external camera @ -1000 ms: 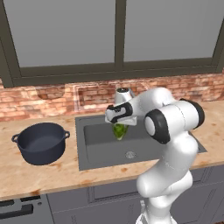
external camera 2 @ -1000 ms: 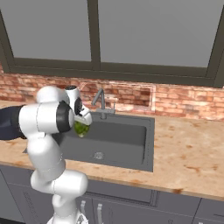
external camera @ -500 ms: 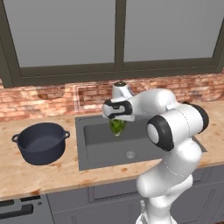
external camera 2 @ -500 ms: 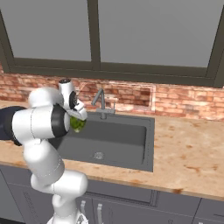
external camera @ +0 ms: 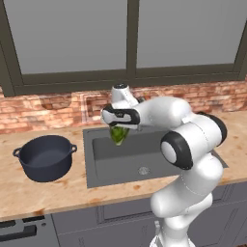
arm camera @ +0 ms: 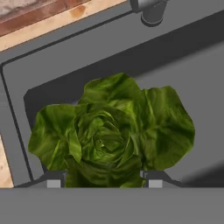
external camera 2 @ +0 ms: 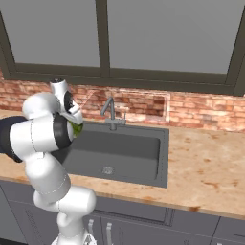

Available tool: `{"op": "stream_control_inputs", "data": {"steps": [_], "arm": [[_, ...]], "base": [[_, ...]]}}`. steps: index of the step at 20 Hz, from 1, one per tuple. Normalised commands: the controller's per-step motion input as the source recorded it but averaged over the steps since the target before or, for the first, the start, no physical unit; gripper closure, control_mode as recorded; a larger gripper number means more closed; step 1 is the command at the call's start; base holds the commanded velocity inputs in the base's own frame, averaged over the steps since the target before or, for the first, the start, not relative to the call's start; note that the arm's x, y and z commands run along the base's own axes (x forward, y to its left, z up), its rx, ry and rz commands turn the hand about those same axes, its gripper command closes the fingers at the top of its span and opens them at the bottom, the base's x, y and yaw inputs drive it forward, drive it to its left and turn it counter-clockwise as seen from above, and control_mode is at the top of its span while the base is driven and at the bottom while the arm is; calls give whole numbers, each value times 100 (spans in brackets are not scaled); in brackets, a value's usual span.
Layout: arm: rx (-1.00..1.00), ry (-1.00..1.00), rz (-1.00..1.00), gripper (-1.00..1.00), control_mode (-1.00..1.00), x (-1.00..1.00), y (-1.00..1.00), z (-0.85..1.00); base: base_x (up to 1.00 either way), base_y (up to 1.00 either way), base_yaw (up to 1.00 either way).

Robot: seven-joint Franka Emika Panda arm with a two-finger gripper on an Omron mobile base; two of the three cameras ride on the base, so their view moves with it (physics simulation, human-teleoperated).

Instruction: Dump the lettuce from the pot into the sink. Then turn on the water and wash the lettuce. Then turn off the water and put the lettuce back in the pot.

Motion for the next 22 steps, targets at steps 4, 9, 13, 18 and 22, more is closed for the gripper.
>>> {"op": "stream_control_inputs", "data": {"steps": [4, 9, 13, 18, 22], "arm": [[3, 0, -6, 100, -100, 0, 36, 29], [4, 0, -10, 100, -100, 0, 46, 26], [7, 0, -11, 100, -100, -6, 48, 28], [4, 0, -8, 100, -100, -13, 35, 32], [4, 0, -7, 100, -100, 0, 42, 9]], "base": [[0, 0, 0], [0, 0, 0], [0, 0, 0], [0, 0, 0], [0, 0, 0]]}}
